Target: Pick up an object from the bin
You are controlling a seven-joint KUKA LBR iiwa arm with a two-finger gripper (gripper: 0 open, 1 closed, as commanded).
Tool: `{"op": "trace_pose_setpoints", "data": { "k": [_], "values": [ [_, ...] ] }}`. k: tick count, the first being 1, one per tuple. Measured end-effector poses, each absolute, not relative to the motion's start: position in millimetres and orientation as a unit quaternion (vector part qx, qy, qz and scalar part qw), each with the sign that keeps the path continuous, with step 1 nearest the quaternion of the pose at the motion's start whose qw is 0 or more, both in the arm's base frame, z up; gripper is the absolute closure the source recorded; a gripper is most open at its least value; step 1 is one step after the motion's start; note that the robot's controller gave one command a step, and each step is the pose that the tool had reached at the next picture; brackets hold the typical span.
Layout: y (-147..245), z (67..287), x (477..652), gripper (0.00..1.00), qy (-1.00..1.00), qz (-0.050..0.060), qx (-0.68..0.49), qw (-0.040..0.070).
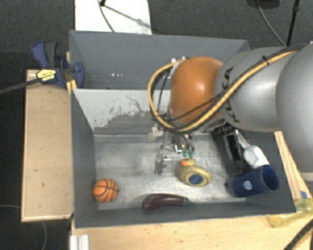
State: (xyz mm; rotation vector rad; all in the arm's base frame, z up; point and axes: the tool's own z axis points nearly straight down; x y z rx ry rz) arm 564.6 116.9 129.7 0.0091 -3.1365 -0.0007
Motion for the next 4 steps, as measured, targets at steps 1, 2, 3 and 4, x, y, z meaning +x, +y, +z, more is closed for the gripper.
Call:
{"op": "trace_pose_setpoints", "data": {
  "k": [1,2,3,4],
  "values": [
    [116.6,133.7,566.7,0.0,-1.0,-0.001,0.002,-0.001],
    [84.7,73.7,548.5,1.0,-0.998,-0.001,0.067,-0.005],
    [84.7,73.7,548.5,1.0,-0.998,-0.001,0.067,-0.005],
    [59.8,103.5,542.6,1.0,-0.99,-0.002,0.138,0.003]
  ]
}}
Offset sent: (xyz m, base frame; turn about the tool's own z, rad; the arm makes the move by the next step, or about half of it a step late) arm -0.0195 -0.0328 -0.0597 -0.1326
